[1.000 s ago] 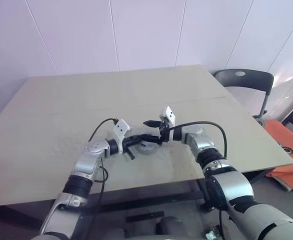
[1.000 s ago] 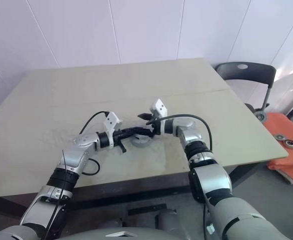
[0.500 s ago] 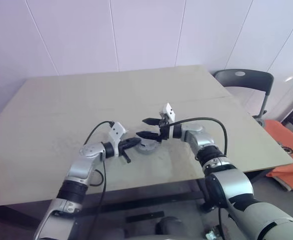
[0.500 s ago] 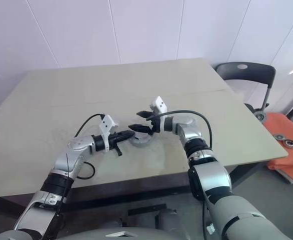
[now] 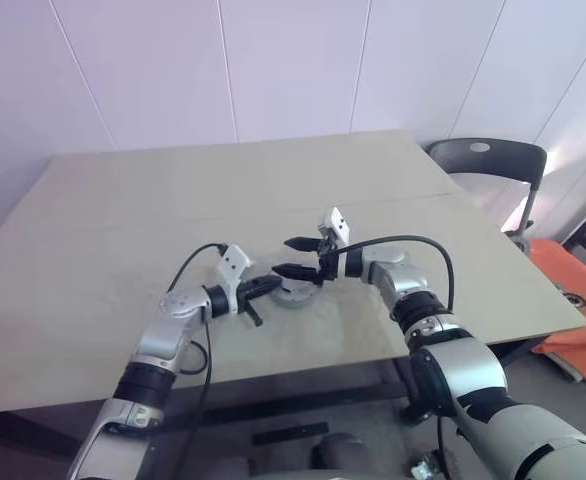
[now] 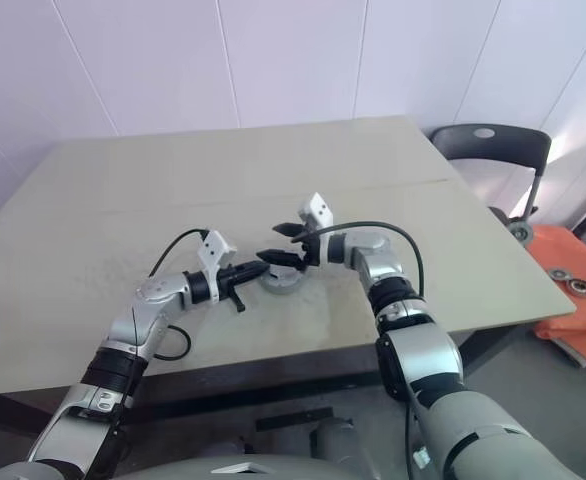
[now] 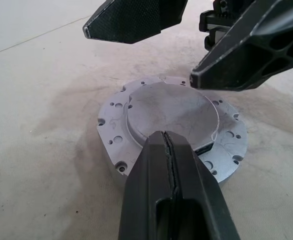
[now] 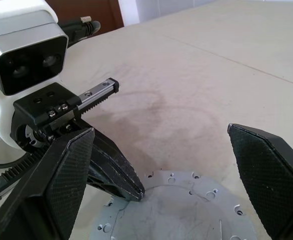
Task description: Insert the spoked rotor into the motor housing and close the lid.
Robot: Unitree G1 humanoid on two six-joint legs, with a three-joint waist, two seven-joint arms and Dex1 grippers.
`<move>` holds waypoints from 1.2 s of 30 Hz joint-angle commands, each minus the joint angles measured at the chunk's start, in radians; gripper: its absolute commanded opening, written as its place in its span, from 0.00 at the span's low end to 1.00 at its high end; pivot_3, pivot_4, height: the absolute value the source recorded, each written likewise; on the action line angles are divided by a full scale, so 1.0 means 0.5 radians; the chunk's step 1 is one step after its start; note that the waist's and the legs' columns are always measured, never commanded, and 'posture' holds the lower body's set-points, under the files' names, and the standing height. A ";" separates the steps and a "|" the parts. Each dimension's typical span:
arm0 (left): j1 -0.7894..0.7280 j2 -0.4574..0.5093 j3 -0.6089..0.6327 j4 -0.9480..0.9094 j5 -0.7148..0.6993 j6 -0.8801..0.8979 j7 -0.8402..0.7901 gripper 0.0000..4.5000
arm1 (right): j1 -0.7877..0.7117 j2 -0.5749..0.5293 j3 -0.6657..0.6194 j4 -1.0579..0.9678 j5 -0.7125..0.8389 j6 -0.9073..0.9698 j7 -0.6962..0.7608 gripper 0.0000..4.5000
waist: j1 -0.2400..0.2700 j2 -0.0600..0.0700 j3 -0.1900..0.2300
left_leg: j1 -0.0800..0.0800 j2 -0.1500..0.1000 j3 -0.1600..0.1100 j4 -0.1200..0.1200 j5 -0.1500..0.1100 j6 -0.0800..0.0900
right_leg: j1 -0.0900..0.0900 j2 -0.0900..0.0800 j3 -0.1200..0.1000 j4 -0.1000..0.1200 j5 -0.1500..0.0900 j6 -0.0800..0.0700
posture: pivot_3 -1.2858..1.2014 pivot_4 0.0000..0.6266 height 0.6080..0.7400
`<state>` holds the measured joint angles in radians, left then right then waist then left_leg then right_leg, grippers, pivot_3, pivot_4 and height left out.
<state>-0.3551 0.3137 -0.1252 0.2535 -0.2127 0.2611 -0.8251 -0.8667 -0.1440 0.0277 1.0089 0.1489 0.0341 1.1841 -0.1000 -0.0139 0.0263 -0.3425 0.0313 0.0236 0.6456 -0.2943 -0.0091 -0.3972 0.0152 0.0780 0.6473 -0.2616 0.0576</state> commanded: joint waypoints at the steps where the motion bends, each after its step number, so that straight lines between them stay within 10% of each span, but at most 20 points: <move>1: 0.042 0.035 0.008 0.083 0.021 0.082 0.019 0.00 | -0.040 0.007 -0.014 -0.010 0.010 -0.041 0.003 0.99 | 0.000 0.000 0.000 | 0.000 0.000 0.000 0.000 0.000 0.000 | 0.000 0.000 0.000 0.000 0.000 0.000 | 0.52 0.00 1.00; 12: -0.002 0.082 0.025 0.124 0.013 0.082 0.033 0.00 | -0.082 0.015 -0.071 0.011 0.062 0.061 0.002 0.99 | -0.003 0.001 0.001 | 0.001 0.000 0.000 0.000 0.000 0.000 | 0.000 0.001 0.000 0.001 0.000 0.000 | 0.52 0.00 1.00; 22: -0.039 0.034 0.000 0.151 0.022 0.072 0.035 0.00 | -0.219 -0.176 -0.163 -0.061 0.276 0.953 0.297 0.99 | 0.014 0.006 0.005 | -0.030 -0.006 -0.001 0.007 0.000 0.000 | -0.025 -0.009 -0.002 0.001 0.001 0.001 | 0.52 0.00 1.00; 36: -0.015 0.083 0.078 0.062 -0.101 0.143 -0.079 0.00 | -0.168 -0.166 -0.166 -0.085 0.247 0.833 0.197 0.99 | 0.009 0.006 0.006 | -0.030 -0.010 -0.002 0.004 0.000 0.000 | -0.025 -0.011 -0.003 0.001 0.000 0.002 | 0.52 0.00 1.00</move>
<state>-0.3574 0.3440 -0.1204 0.3297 -0.2303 0.3206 -0.8420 -0.9346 -0.2227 -0.0392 0.9844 0.2586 0.4712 1.2831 -0.0953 -0.0107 0.0294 -0.3575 0.0264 0.0228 0.6474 -0.2943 -0.0091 -0.4099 0.0098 0.0763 0.6478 -0.2616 0.0589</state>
